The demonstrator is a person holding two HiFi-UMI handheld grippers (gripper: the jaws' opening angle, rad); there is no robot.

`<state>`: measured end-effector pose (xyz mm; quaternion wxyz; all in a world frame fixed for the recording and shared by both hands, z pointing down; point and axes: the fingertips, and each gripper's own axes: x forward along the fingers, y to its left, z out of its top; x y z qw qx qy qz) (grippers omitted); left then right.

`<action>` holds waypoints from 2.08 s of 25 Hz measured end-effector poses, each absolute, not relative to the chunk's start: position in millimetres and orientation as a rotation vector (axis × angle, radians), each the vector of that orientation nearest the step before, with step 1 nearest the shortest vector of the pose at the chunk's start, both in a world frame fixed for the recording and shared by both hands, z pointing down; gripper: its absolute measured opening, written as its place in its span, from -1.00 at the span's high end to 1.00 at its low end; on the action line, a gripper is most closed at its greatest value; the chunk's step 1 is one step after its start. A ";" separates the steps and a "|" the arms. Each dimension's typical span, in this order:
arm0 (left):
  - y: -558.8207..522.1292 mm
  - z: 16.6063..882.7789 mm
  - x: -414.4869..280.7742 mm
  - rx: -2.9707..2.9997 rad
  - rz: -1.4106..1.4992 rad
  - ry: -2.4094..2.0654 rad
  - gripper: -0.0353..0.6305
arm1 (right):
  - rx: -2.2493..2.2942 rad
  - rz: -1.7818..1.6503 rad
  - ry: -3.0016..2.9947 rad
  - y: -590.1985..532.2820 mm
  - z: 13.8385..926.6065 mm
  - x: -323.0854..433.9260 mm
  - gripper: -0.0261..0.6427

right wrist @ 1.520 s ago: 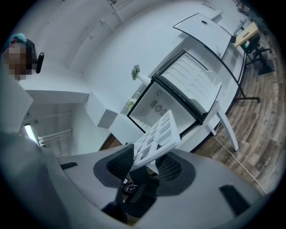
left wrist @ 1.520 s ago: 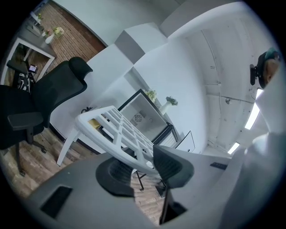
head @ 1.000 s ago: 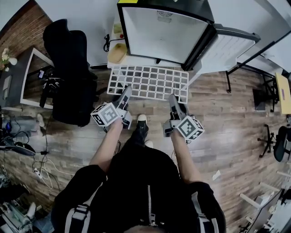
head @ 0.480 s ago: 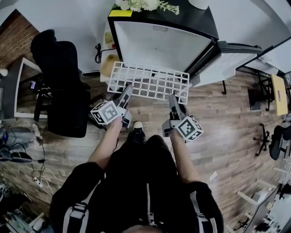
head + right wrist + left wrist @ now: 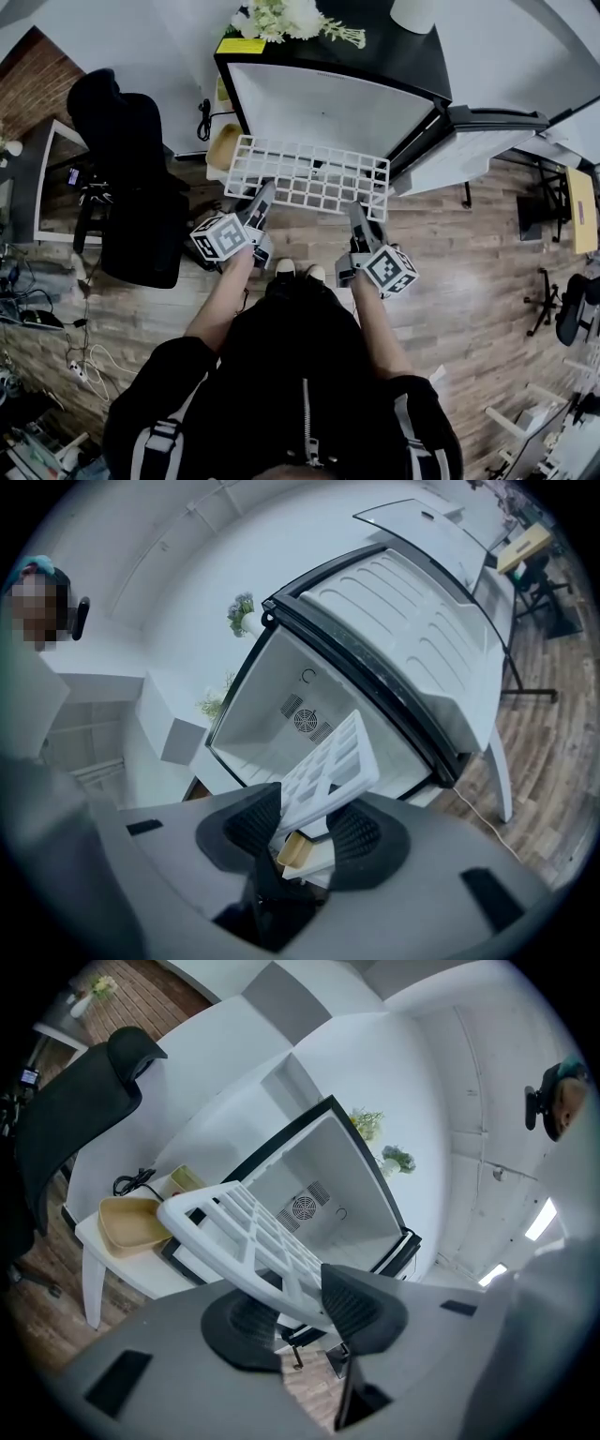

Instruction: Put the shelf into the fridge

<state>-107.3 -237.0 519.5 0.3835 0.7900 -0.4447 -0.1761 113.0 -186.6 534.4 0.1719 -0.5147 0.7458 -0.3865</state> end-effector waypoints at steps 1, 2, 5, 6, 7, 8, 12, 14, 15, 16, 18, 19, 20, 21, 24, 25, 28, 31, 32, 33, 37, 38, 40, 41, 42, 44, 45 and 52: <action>-240.0 522.3 -106.4 2.010 -0.447 -1.137 0.50 | -1.461 -1.101 2.120 -190.0 535.9 114.2 0.47; -243.1 525.3 -105.5 2.006 -0.444 -1.139 0.50 | -1.461 -1.105 2.124 -193.2 537.7 115.2 0.47; -251.6 533.8 -103.8 1.993 -0.433 -1.149 0.50 | -1.459 -1.118 2.135 -202.7 544.7 118.1 0.47; -254.3 535.4 -103.4 1.991 -0.430 -1.151 0.50 | -1.456 -1.119 2.136 -206.2 547.0 119.0 0.46; -257.0 536.0 -102.7 1.991 -0.429 -1.152 0.50 | -1.454 -1.119 2.138 -209.6 548.5 119.9 0.46; -259.8 536.1 -101.9 1.991 -0.430 -1.152 0.50 | -1.456 -1.120 2.141 -212.8 548.3 120.4 0.46; -270.4 541.4 -100.4 1.984 -0.417 -1.158 0.50 | -1.462 -1.133 2.143 -223.8 549.5 122.2 0.46; -275.4 545.5 -98.7 1.976 -0.405 -1.159 0.50 | -1.468 -1.140 2.141 -228.6 552.6 124.5 0.46; -277.4 547.2 -97.4 1.972 -0.401 -1.157 0.50 | -1.473 -1.141 2.139 -230.7 553.3 125.8 0.46; -279.0 548.2 -96.2 1.970 -0.400 -1.155 0.50 | -1.478 -1.139 2.138 -232.5 553.3 126.9 0.46; -281.1 549.9 -95.2 1.965 -0.400 -1.153 0.50 | -1.474 -1.155 2.135 -234.1 558.2 127.3 0.46; -282.0 550.7 -95.2 1.963 -0.398 -1.156 0.50 | -1.470 -1.166 2.135 -234.3 561.3 127.3 0.46; -283.0 551.2 -95.1 1.962 -0.396 -1.159 0.50 | -1.470 -1.172 2.135 -234.6 563.2 127.7 0.46; -284.0 551.4 -94.5 1.961 -0.396 -1.158 0.50 | -1.471 -1.175 2.135 -235.0 564.1 128.3 0.46; -287.6 553.8 -91.5 1.960 -0.392 -1.145 0.50 | -1.473 -1.178 2.129 -237.3 564.8 130.0 0.46; -289.3 554.0 -90.6 1.961 -0.391 -1.142 0.50 | -1.474 -1.179 2.128 -238.5 565.3 130.6 0.46; -294.5 550.7 -88.7 1.973 -0.403 -1.135 0.50 | -1.476 -1.180 2.128 -242.8 566.4 131.1 0.45; -295.9 550.8 -88.9 1.979 -0.393 -1.141 0.50 | -1.476 -1.179 2.127 -244.6 567.2 131.4 0.46; -295.7 552.0 -89.1 1.977 -0.389 -1.142 0.50 | -1.476 -1.178 2.128 -245.1 567.8 131.4 0.45; -295.7 553.6 -89.1 1.973 -0.387 -1.141 0.50 | -1.476 -1.178 2.129 -245.8 568.3 131.6 0.46; -297.3 554.7 -88.3 1.969 -0.386 -1.144 0.50 | -1.476 -1.175 2.130 -249.5 567.2 132.3 0.46; -297.2 554.6 -88.2 1.971 -0.385 -1.144 0.50 | -1.478 -1.169 2.133 -249.7 565.8 132.6 0.46; -297.3 554.6 -88.6 1.974 -0.387 -1.146 0.50 | -1.482 -1.162 2.137 -249.4 564.5 133.0 0.46; -297.3 554.1 -88.7 1.974 -0.389 -1.147 0.50 | -1.482 -1.160 2.137 -249.4 563.9 133.0 0.46; -297.1 553.2 -88.7 1.974 -0.391 -1.148 0.50 | -1.483 -1.160 2.135 -249.4 563.4 133.0 0.46; -294.5 551.4 -88.2 1.978 -0.396 -1.151 0.50 | -1.472 -1.175 2.130 -247.9 565.9 132.7 0.46; -292.9 550.2 -88.0 1.984 -0.400 -1.152 0.50 | -1.464 -1.184 2.126 -246.7 567.4 132.8 0.46; -294.4 550.1 -88.0 1.984 -0.409 -1.142 0.50 | -1.472 -1.177 2.123 -246.3 567.7 132.8 0.46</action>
